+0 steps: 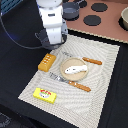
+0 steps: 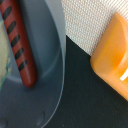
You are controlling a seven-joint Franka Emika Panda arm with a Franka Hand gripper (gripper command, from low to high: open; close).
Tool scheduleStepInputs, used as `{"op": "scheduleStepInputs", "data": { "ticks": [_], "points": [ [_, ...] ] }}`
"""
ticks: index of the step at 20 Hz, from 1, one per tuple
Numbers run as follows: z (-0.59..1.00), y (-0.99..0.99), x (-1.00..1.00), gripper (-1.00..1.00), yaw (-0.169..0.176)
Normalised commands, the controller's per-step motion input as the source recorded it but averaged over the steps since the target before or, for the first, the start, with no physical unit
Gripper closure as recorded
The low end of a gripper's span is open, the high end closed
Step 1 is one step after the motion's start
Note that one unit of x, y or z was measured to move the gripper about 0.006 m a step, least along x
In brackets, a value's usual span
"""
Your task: Interact with the objects in diverse but meaningful ways.
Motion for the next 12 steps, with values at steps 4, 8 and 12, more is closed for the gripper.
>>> {"op": "scheduleStepInputs", "data": {
  "ticks": [4, 8, 12],
  "points": [
    [-0.35, 0.00, 0.00, -1.00, 0.000],
    [-0.30, 0.00, 0.00, -1.00, 0.000],
    [-0.27, 0.00, 0.00, -1.00, 0.000]
  ]
}}
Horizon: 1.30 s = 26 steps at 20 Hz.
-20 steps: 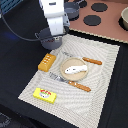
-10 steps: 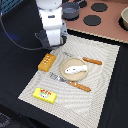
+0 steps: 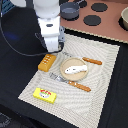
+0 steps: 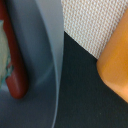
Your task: Interact with the objects in diverse but meaningful ways.
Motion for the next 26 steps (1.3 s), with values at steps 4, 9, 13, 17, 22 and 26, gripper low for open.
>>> {"op": "scheduleStepInputs", "data": {
  "ticks": [4, 9, 13, 17, 22, 26],
  "points": [
    [-0.11, 0.00, 0.03, 1.00, 0.000],
    [0.07, -0.01, 0.13, 1.00, 0.000],
    [0.25, -0.04, 0.22, 1.00, 0.000],
    [0.14, -0.02, 0.19, 1.00, 0.000],
    [0.06, -0.01, 0.19, 1.00, 0.000],
    [0.00, 0.00, 0.20, 1.00, 0.000]
  ]
}}
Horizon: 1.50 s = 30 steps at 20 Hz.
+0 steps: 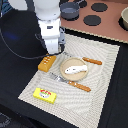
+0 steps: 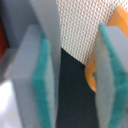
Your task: Interact with the objects in diverse but meaningful ways.
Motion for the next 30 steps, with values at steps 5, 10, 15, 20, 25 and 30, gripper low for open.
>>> {"op": "scheduleStepInputs", "data": {
  "ticks": [5, 10, 15, 20, 25, 30],
  "points": [
    [0.00, 0.00, 0.16, 1.00, 0.000],
    [0.60, 0.05, 0.16, 1.00, 0.000],
    [1.00, 0.29, 0.06, 1.00, 0.000],
    [1.00, 0.40, 0.08, 1.00, 0.000],
    [1.00, 0.45, 0.37, 1.00, 0.009],
    [0.87, 0.35, 0.61, 1.00, 0.017]
  ]
}}
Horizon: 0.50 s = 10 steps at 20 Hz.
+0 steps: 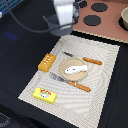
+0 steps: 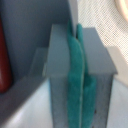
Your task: Interact with the objects in diverse but meaningful ways.
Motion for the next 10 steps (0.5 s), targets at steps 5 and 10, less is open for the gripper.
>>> {"op": "scheduleStepInputs", "data": {
  "ticks": [5, 10],
  "points": [
    [0.61, 0.21, 0.86, 1.00, 0.014],
    [0.29, 0.19, 0.95, 1.00, 0.000]
  ]
}}
